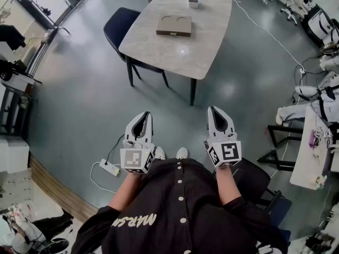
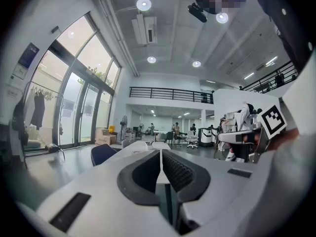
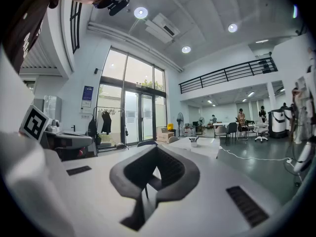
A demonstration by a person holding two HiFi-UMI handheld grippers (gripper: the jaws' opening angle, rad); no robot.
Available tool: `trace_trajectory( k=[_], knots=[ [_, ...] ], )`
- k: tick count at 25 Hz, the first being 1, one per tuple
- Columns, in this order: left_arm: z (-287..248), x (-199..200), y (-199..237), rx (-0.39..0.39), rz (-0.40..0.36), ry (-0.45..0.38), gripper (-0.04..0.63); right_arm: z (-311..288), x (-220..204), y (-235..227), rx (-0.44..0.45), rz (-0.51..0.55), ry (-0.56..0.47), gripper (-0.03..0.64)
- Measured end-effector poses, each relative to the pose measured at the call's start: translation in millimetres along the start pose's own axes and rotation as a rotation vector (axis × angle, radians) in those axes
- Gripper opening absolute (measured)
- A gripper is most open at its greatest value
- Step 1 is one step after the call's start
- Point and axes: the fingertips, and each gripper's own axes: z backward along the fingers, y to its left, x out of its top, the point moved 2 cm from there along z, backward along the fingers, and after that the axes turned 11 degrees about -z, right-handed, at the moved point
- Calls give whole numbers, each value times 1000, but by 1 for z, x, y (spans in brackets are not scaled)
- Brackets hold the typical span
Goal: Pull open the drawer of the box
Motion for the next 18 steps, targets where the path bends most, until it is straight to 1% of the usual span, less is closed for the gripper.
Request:
trace_trajectory(
  k=[13, 18],
  knots=[
    [-1, 7, -16, 9, -13, 2, 25, 8, 2, -9, 20, 4, 7, -5],
    [2, 7, -28, 37, -19, -9, 25, 16, -3, -21, 29, 10, 1, -3]
  ],
)
